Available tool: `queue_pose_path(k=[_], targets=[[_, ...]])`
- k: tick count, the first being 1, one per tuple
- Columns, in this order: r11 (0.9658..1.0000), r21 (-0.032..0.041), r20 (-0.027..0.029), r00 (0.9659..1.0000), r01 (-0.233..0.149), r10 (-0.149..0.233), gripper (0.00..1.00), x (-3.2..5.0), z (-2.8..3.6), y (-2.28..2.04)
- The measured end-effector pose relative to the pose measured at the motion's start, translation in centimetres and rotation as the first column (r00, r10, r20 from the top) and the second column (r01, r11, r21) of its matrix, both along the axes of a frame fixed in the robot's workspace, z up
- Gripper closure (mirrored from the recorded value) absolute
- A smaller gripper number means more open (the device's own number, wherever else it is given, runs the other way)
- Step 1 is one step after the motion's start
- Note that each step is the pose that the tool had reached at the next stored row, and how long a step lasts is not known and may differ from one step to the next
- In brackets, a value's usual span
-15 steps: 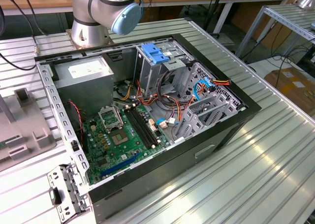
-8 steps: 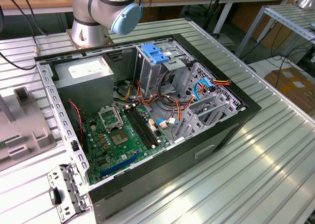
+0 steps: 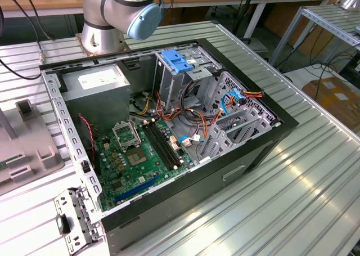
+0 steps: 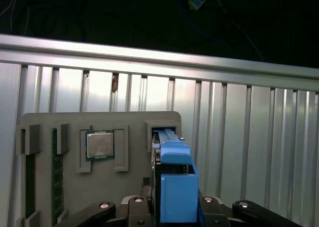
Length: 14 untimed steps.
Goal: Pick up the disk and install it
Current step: 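Pick up the disk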
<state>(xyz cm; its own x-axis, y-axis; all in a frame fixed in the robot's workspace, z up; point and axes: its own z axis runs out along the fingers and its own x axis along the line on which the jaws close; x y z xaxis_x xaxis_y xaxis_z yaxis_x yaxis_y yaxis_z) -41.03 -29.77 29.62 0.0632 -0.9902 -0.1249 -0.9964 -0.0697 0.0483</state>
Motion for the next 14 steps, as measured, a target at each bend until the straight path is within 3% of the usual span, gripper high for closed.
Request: queue_pose_path(k=[14], targets=[[1.0, 0.0001, 0.0001, 1.0, 0.0, 0.0, 0.63, 0.0, 0.47, 0.01]])
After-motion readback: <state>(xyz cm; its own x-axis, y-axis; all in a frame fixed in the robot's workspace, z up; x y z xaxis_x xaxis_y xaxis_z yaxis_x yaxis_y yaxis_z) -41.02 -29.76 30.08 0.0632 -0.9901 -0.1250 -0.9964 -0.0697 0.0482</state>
